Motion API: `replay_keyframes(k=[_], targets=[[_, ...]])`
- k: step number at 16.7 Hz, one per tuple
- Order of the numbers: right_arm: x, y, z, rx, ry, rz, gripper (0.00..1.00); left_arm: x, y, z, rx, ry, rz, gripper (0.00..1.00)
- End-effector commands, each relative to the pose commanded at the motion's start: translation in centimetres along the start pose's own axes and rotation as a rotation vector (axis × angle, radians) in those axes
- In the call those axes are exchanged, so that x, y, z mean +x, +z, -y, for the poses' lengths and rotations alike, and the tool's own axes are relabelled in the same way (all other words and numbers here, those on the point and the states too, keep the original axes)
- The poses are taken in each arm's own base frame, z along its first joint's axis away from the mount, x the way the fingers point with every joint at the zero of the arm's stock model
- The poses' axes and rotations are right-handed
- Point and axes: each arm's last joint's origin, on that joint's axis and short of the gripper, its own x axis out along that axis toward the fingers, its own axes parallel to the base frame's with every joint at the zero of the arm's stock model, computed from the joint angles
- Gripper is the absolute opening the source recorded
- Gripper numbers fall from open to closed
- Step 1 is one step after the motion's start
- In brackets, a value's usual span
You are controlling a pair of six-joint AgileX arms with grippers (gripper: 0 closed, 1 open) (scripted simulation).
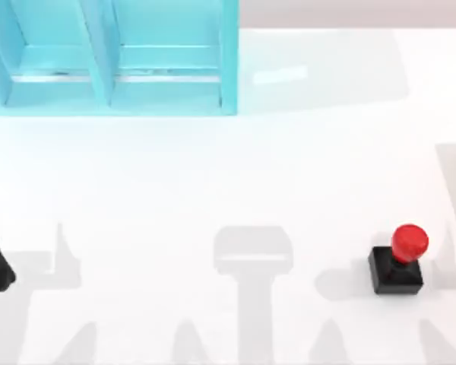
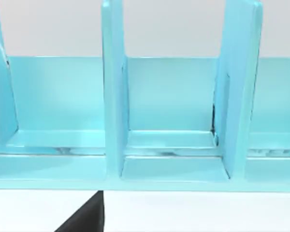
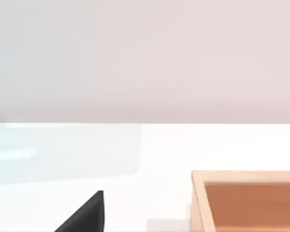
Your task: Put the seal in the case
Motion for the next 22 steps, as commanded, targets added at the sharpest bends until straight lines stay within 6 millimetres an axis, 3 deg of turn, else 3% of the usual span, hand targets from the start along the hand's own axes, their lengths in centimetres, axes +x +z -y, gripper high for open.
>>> replay_keyframes(k=[5,10,13,16,22], targets=[[0.0,1.1,-0.3,0.022,0.025,-0.064,1.0,0.0,0.0,0.0,0.0,0.0,0.0,1.0],[1.4,5.8,-1.4,0.093,0.091,-0.358,1.0,0.0,0.0,0.0,0.0,0.0,0.0,1.0],[4.1,8.7,-2.8,0.121,0.115,-0.635,1.0,0.0,0.0,0.0,0.0,0.0,0.0,1.0],[8.1,10.2,-5.0,0.117,0.11,-0.943,1.0,0.0,0.0,0.0,0.0,0.0,0.0,1.0],[15.3,9.5,-10.5,0.044,0.031,-1.429,1.0,0.0,0.0,0.0,0.0,0.0,0.0,1.0]])
